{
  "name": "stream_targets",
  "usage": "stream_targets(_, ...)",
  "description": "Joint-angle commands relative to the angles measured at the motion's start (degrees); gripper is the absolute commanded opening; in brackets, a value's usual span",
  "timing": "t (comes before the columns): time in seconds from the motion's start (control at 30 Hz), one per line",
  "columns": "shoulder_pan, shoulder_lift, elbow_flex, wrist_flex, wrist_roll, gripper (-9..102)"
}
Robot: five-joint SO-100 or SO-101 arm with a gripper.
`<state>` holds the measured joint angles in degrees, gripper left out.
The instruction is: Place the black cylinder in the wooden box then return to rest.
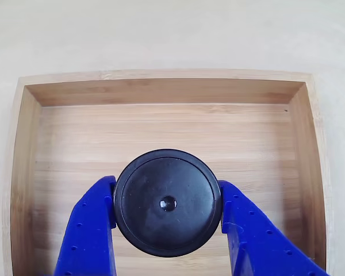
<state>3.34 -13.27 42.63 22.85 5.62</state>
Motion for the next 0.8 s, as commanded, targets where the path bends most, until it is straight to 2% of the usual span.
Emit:
stream_targets(0.0,-1.23,-0.26,-3.43,-2.02,-0.79,20)
stream_targets(0.77,0.70,4.75,-9.40,-2.46,-1.23,20)
